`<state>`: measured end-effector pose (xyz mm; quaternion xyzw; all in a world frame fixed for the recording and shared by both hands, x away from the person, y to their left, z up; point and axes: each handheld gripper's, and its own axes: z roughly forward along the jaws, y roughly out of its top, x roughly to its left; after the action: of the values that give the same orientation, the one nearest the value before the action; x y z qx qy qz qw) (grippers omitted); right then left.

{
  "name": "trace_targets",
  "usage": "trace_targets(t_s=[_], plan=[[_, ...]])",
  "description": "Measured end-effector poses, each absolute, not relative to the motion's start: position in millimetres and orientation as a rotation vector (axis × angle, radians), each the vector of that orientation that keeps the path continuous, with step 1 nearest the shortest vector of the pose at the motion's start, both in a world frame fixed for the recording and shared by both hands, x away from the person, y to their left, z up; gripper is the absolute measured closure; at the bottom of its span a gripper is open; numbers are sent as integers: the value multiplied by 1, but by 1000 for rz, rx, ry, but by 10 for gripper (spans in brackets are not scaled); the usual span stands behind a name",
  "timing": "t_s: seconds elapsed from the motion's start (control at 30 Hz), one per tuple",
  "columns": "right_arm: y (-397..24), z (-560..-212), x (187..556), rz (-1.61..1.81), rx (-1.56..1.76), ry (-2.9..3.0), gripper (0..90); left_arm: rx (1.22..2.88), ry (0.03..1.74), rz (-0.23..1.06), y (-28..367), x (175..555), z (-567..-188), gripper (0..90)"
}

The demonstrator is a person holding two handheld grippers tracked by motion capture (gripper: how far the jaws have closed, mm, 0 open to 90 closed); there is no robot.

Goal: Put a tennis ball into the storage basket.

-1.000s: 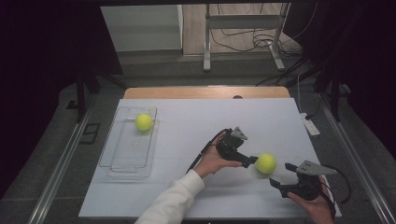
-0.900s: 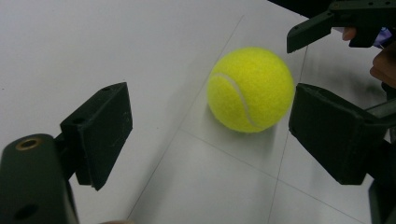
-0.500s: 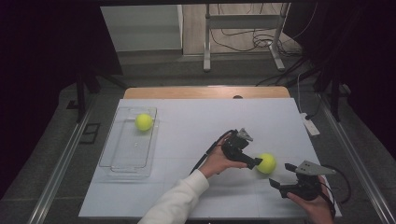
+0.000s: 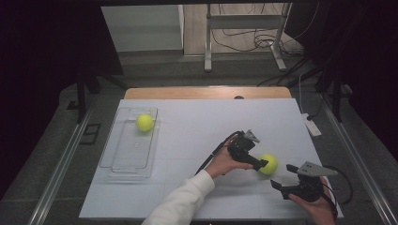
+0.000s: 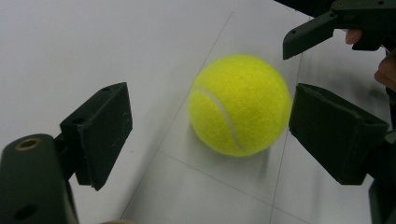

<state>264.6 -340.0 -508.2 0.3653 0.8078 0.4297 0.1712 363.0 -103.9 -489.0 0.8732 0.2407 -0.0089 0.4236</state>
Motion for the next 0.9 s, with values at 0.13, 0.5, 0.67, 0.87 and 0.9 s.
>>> trace_targets(t_s=[0.13, 0.5, 0.67, 0.87, 0.9], plan=[[-340, -508, 264, 1221, 1037, 2293, 99, 2191, 598, -28, -108, 363, -491, 143], [-340, -508, 264, 1207, 1036, 2299, 99, 2202, 578, -46, -121, 363, -492, 140], [-340, -508, 264, 1202, 1035, 2300, 99, 2207, 578, -55, -126, 363, -494, 139], [-340, -509, 264, 1202, 1032, 2306, 98, 2215, 575, -58, -131, 363, -498, 141], [-340, -509, 264, 1202, 1032, 2306, 98, 2222, 572, -58, -132, 364, -498, 142]])
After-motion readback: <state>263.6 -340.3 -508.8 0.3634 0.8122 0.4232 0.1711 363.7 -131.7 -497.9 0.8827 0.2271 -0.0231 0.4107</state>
